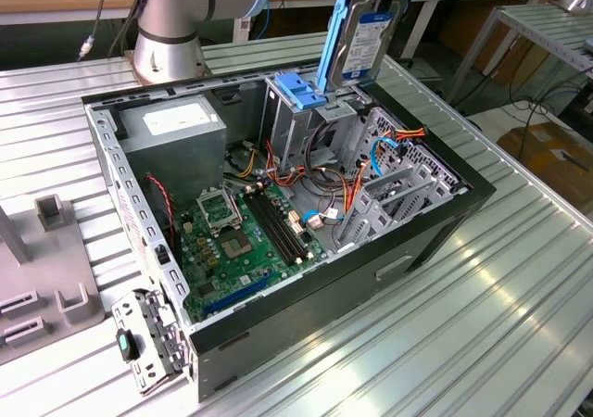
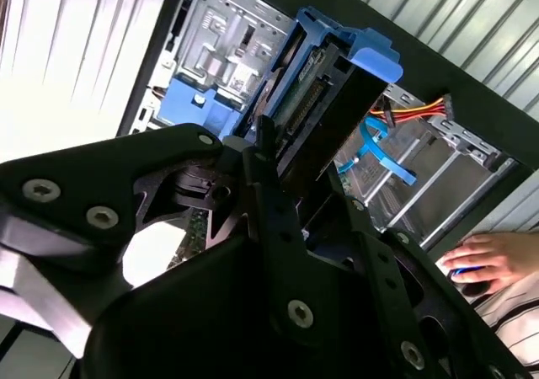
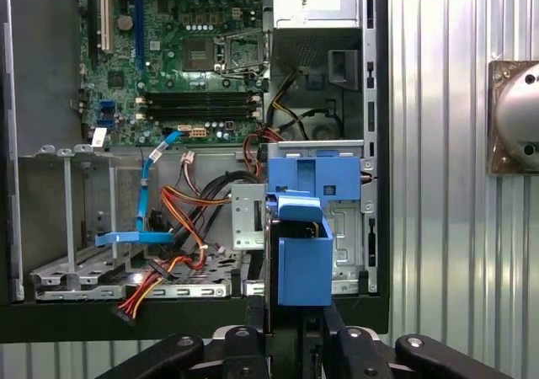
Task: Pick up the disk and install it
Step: 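Pick up the disk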
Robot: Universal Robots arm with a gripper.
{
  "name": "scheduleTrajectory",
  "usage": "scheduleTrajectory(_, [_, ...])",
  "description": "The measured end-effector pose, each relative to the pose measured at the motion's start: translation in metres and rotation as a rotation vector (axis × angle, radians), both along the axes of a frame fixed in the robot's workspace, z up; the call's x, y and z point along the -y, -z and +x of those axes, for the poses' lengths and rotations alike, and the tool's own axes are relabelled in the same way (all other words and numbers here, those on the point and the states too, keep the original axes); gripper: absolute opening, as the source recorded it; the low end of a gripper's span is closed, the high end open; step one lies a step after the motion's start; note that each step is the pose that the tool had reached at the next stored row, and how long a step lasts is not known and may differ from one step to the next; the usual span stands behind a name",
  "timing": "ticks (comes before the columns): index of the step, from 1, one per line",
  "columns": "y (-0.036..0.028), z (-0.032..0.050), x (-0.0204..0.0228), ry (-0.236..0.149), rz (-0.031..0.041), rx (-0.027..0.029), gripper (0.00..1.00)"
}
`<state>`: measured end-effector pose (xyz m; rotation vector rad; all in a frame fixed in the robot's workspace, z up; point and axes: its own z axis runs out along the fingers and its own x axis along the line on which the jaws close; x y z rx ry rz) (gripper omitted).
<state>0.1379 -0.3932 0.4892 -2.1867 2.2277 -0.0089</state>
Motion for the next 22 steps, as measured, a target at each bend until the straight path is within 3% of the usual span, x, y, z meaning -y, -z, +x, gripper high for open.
scheduleTrajectory(5, [0.0,-0.0043,0.0229,0.0,0.0,0.0021,0.35])
scheduleTrajectory(12, [0.0,-0.0078,0.0441,0.0,0.0,0.0033,0.35])
scheduleTrajectory(15, [0.0,-0.0096,0.0629,0.0,0.0001,0.0039,0.35])
scheduleTrajectory(18, [0.0,-0.0103,0.0696,0.0,0.0001,0.0042,0.35])
scheduleTrajectory(22, [-0.0025,-0.0105,0.0719,0.0,0.0005,0.0042,0.35])
